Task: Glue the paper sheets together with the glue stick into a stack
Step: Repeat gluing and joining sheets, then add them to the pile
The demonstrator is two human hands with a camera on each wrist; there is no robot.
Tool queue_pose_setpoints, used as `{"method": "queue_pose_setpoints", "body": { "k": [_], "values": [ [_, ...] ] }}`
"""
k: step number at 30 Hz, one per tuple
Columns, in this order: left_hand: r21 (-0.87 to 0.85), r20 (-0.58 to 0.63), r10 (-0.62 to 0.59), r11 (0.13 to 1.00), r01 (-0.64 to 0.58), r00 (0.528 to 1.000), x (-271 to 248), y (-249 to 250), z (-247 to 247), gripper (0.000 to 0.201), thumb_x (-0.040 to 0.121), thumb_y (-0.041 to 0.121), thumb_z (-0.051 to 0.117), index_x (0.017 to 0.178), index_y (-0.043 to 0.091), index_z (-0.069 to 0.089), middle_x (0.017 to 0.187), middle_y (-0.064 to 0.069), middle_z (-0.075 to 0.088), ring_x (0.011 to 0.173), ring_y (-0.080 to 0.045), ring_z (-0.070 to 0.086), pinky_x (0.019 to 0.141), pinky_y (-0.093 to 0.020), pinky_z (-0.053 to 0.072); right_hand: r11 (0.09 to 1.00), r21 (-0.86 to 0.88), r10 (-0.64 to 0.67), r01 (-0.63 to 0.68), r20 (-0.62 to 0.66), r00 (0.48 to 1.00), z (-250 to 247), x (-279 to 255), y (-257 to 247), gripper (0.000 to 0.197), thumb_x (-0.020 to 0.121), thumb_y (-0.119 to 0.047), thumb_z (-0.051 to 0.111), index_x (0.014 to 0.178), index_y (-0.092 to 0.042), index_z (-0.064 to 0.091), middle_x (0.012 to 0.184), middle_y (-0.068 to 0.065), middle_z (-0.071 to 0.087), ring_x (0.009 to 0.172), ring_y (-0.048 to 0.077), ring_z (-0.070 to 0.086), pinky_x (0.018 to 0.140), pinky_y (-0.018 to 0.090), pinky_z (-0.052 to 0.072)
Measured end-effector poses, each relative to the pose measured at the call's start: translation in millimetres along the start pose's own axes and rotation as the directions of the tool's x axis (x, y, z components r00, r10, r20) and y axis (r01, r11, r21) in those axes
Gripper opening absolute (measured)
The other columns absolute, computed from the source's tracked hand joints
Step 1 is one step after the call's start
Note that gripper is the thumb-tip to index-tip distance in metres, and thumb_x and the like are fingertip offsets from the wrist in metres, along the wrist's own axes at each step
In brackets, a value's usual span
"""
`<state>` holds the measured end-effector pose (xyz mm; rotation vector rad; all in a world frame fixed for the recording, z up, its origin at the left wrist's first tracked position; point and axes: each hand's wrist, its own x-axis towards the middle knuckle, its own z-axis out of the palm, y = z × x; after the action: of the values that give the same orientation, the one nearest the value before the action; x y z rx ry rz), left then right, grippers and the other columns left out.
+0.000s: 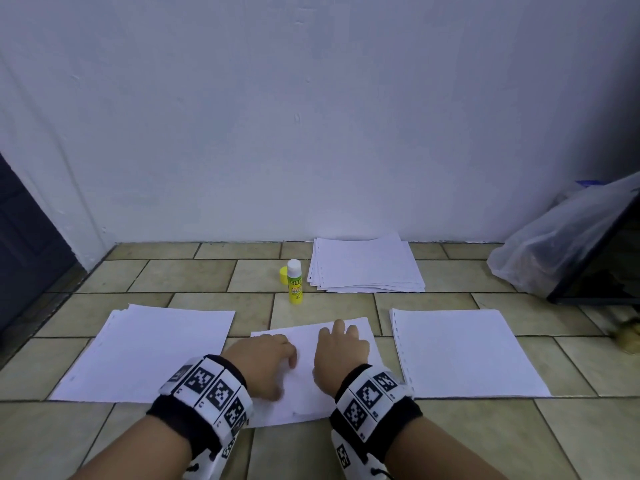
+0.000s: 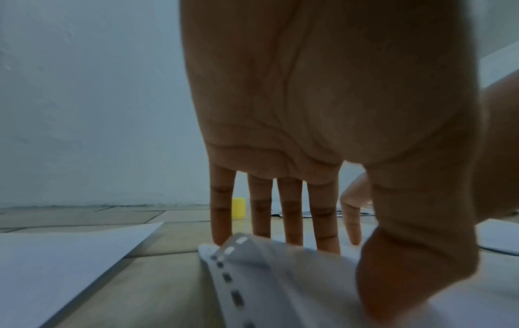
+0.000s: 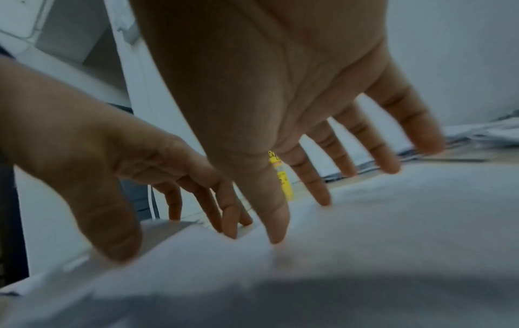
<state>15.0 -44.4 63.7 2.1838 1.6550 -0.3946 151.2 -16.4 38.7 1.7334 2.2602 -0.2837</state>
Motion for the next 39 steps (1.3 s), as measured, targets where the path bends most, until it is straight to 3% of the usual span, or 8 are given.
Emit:
{"method": "queue_pose_setpoints", "body": {
  "k": [3,8,11,16,23,29,34,39],
  "values": [
    [0.003,0.041,-0.013,1.000,0.012,0.999,-3.3,3.0,-6.5,0.028,0.092,0.026,0.055,0.120,0.024,0.062,0.128,0.004,0.050,0.120,-0.016,0.047,0.097,-0.029,0.041,0.995,-0.018,0.095,-0.094,0.069,0.993,1.6,-1.6,-3.6,0.051,0.092,-0.030,0.049,0.135,-0.006,0.034,0.138,0.020,0.034,0.121,0.041,0.040,0.086,0.047,0.049],
    [-0.002,0.001,-0.014,1.000,0.014,1.000,0.6,2.0,0.8,0.027,0.094,0.021,0.050,0.118,0.021,0.063,0.123,0.000,0.058,0.112,-0.017,0.053,0.091,-0.028,0.044,1.000,-0.004,0.022,-0.022,0.091,0.996,4.4,-1.3,-8.6,0.080,0.082,-0.056,0.063,0.133,-0.002,0.033,0.133,0.023,0.041,0.122,0.040,0.043,0.089,0.047,0.049],
    [-0.039,-0.118,-0.005,0.999,0.000,0.993,7.6,-5.9,13.4,0.043,0.090,0.022,0.060,0.131,0.024,0.047,0.134,0.006,0.041,0.124,-0.013,0.041,0.097,-0.027,0.039,0.998,-0.025,-0.061,0.064,0.110,0.992,-0.4,-2.1,-10.0,0.080,0.079,-0.044,0.073,0.133,-0.002,0.033,0.132,0.018,0.043,0.122,0.035,0.044,0.095,0.043,0.046],
    [-0.156,-0.106,-0.070,0.986,0.053,0.992,12.8,-16.1,19.5,0.066,0.084,0.030,0.070,0.140,0.020,0.037,0.143,0.004,0.031,0.131,-0.013,0.036,0.107,-0.026,0.033,0.980,0.087,-0.189,0.180,0.104,0.977,-5.5,-3.8,-10.4,0.064,0.079,-0.014,0.073,0.130,-0.004,0.035,0.132,0.012,0.041,0.124,0.031,0.041,0.091,0.038,0.044],
    [-0.106,-0.059,-0.134,0.986,0.127,0.989,11.7,-17.2,24.0,0.100,0.083,0.046,0.068,0.153,0.010,0.007,0.162,0.001,0.001,0.148,-0.015,0.001,0.119,-0.032,0.015,0.942,0.114,-0.328,0.316,0.109,0.938,-7.5,5.8,-12.0,0.068,0.077,-0.008,0.071,0.133,-0.004,0.033,0.134,0.010,0.034,0.128,0.028,0.033,0.095,0.043,0.047],
    [-0.096,-0.066,-0.131,0.988,0.125,0.989,13.2,-18.3,24.5,0.099,0.079,0.051,0.069,0.153,0.016,0.013,0.161,0.002,0.007,0.147,-0.014,0.011,0.118,-0.033,0.021,0.945,0.141,-0.317,0.295,0.166,0.934,-2.9,13.2,-21.2,0.074,0.092,-0.018,0.053,0.151,-0.009,0.010,0.159,0.002,0.006,0.147,0.016,0.006,0.113,0.063,0.012],
    [-0.042,-0.037,-0.153,0.988,0.152,0.988,10.8,-15.6,20.8,0.098,0.083,0.052,0.065,0.153,0.011,0.009,0.162,0.001,0.003,0.148,-0.015,0.008,0.119,-0.035,0.020,0.955,0.292,-0.114,0.059,0.178,0.977,-15.6,22.6,11.8,0.059,0.088,-0.012,0.036,0.146,-0.012,0.022,0.140,0.006,0.046,0.129,0.026,0.042,0.113,0.053,0.017],
    [0.025,-0.004,-0.151,0.988,0.152,0.988,10.2,-15.2,16.2,0.101,0.082,0.057,0.063,0.153,0.012,0.008,0.161,0.000,0.005,0.147,-0.016,0.010,0.116,-0.035,0.023,0.964,0.267,-0.029,-0.019,0.175,0.984,-21.4,27.2,47.4,0.060,0.094,-0.035,0.046,0.145,-0.012,0.025,0.134,0.007,0.050,0.123,0.026,0.048,0.105,0.041,0.038]
  ]
}}
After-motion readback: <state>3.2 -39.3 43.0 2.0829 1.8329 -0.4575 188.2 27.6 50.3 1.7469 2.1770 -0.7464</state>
